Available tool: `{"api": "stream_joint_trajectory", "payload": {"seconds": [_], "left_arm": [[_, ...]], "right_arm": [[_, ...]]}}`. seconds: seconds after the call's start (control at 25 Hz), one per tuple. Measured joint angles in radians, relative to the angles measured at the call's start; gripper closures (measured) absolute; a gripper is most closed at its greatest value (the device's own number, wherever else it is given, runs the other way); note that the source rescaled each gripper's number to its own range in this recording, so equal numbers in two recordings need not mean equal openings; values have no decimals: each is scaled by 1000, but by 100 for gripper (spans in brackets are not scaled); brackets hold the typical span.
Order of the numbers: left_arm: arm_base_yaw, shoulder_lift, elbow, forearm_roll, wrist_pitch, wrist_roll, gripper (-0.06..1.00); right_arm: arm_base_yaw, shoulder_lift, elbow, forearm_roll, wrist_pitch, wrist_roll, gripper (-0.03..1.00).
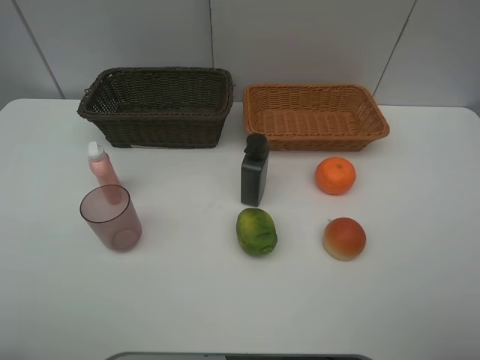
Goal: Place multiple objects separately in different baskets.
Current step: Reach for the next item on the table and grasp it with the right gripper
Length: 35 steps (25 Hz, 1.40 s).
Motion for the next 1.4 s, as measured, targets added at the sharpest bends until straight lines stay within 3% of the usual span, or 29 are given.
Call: {"api": "stream_joint_trajectory", "payload": {"seconds": [1.4], "left_arm": [[0,0,0,0,0,0,-5]], "right_arm": [[33,0,0,0,0,0,9]]}}
